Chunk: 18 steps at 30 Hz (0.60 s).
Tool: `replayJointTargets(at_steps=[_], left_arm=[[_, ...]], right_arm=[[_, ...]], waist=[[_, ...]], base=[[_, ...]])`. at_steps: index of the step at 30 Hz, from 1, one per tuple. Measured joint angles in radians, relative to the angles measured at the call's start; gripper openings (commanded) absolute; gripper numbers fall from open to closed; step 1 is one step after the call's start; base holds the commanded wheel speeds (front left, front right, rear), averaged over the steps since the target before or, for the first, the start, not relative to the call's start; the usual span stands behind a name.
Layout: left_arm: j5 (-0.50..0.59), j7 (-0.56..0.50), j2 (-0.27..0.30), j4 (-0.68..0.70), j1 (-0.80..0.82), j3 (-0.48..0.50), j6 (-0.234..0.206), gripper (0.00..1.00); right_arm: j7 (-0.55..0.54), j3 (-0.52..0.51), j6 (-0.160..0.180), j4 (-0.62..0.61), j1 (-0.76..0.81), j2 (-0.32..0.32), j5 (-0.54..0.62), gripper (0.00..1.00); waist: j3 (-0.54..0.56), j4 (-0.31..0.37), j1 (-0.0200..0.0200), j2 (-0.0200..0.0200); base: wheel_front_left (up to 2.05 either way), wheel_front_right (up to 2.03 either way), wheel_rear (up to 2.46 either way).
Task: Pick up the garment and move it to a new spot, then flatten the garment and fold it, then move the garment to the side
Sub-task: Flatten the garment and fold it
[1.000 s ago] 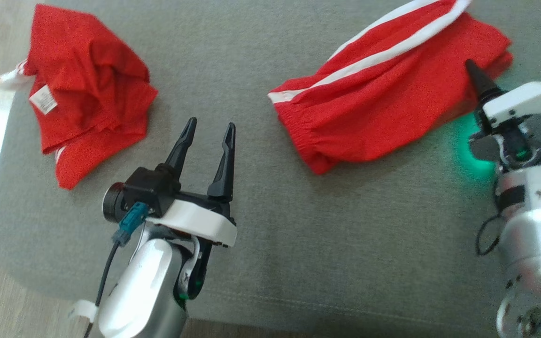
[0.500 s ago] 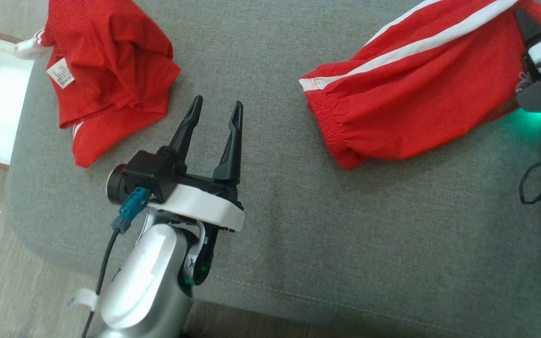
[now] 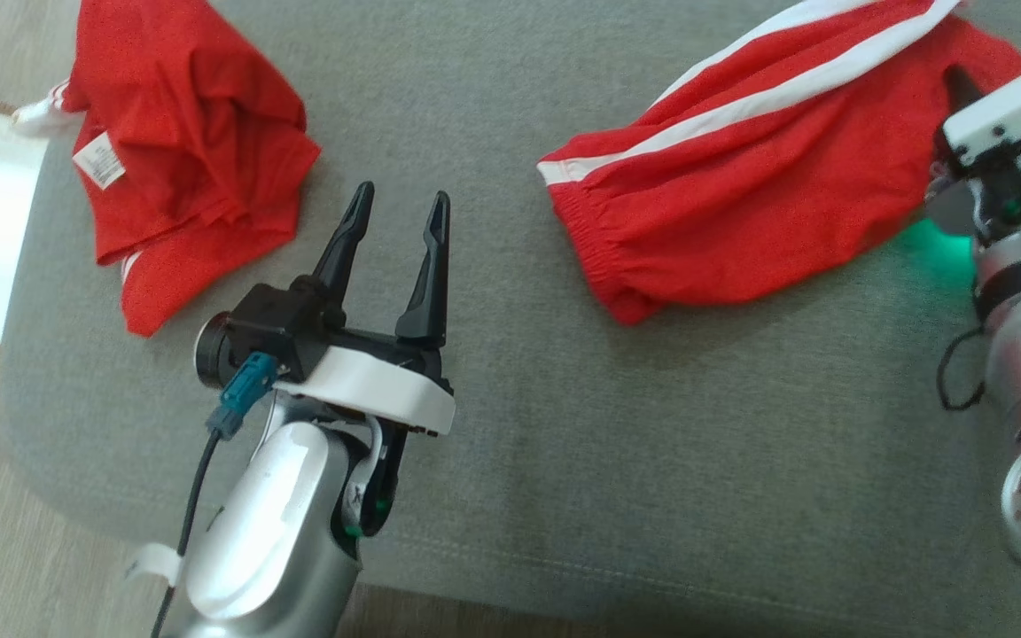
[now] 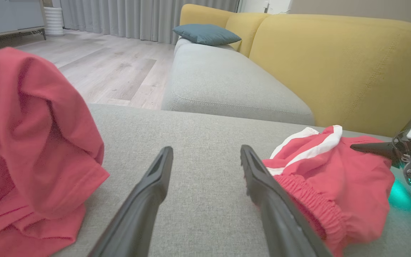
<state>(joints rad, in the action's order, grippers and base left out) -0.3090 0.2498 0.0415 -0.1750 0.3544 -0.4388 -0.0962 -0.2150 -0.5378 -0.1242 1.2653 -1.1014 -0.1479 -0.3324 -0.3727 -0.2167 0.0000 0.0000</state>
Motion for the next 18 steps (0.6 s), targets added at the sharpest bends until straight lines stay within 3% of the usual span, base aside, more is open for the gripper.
replayJointTargets(at_steps=[18], left_arm=[[0.017, 0.0, 0.001, -0.022, -0.087, 0.024, 0.01, 1.0]], right_arm=[[0.066, -0.033, 0.0, -0.151, 0.283, 0.055, -0.099, 0.0]], waist=[[0.151, 0.13, 0.0, 0.0]], base=[[0.0, 0.0, 0.0]])
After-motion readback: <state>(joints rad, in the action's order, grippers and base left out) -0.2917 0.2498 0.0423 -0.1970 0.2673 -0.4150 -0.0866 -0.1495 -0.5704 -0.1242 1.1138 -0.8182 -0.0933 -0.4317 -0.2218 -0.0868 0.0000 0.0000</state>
